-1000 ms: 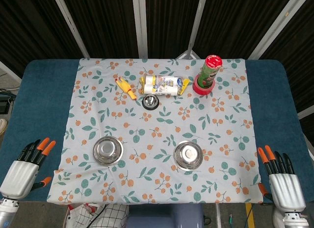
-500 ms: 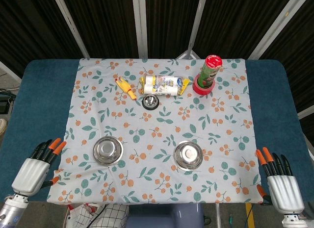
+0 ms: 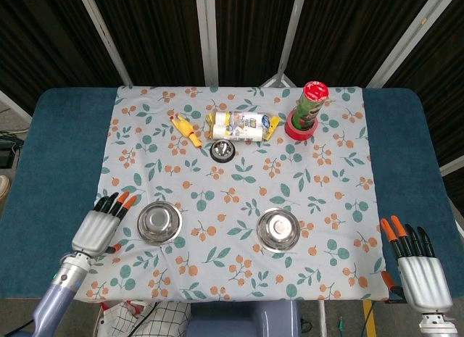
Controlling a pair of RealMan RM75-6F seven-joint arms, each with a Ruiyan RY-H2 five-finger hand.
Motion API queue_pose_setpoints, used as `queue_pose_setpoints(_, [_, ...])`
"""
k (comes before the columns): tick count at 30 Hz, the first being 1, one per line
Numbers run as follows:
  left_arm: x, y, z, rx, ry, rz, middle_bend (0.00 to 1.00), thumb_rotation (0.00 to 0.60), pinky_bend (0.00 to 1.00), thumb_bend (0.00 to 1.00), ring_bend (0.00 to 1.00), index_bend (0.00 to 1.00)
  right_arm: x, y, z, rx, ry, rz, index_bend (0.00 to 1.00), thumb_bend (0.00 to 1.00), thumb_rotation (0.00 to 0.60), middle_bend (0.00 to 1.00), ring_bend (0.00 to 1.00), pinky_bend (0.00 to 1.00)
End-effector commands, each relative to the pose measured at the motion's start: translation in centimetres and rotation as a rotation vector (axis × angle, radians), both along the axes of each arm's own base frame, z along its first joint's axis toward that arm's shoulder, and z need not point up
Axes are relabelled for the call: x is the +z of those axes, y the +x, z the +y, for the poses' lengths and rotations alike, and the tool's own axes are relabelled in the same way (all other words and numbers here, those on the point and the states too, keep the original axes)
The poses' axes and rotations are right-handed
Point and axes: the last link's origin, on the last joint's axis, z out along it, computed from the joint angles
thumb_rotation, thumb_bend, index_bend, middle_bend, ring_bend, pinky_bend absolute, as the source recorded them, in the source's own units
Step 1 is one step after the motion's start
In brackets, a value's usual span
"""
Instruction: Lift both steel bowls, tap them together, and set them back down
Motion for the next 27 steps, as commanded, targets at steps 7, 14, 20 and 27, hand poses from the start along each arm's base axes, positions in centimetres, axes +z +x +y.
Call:
queue_pose_setpoints(7, [-5.2, 5.3, 2.6, -0.016, -0.106, -0.001, 0.02, 0.600, 0.12, 0.20, 0.00, 0.00, 0.3, 0.0, 0.0, 0.000, -0.003, -0.010, 0.00, 0.31, 0.600, 0.00, 0.00, 0.05])
queue_pose_setpoints(14, [-6.4, 6.9, 2.9, -0.016, -0.126, 0.004, 0.04, 0.600, 0.13, 0.20, 0.00, 0.00, 0.5, -0.1, 0.0, 0.001, -0.005, -0.018, 0.00, 0.31, 0.600, 0.00, 0.00, 0.05])
queue_pose_setpoints(20, [-6.6, 6.8, 3.0, 0.018, -0.125, 0.032, 0.11, 0.600, 0.18, 0.21, 0.01, 0.00, 0.9, -0.2, 0.0, -0.003, -0.017, -0.034, 0.00, 0.31, 0.600, 0.00, 0.00, 0.05])
queue_pose_setpoints(27, [-6.6, 6.6, 3.2, 0.037, -0.127, 0.045, 0.21, 0.600, 0.32, 0.27, 0.11, 0.12, 0.7, -0.2, 0.1, -0.004, -0.007, -0.031, 0.00, 0.31, 0.600, 0.00, 0.00, 0.05])
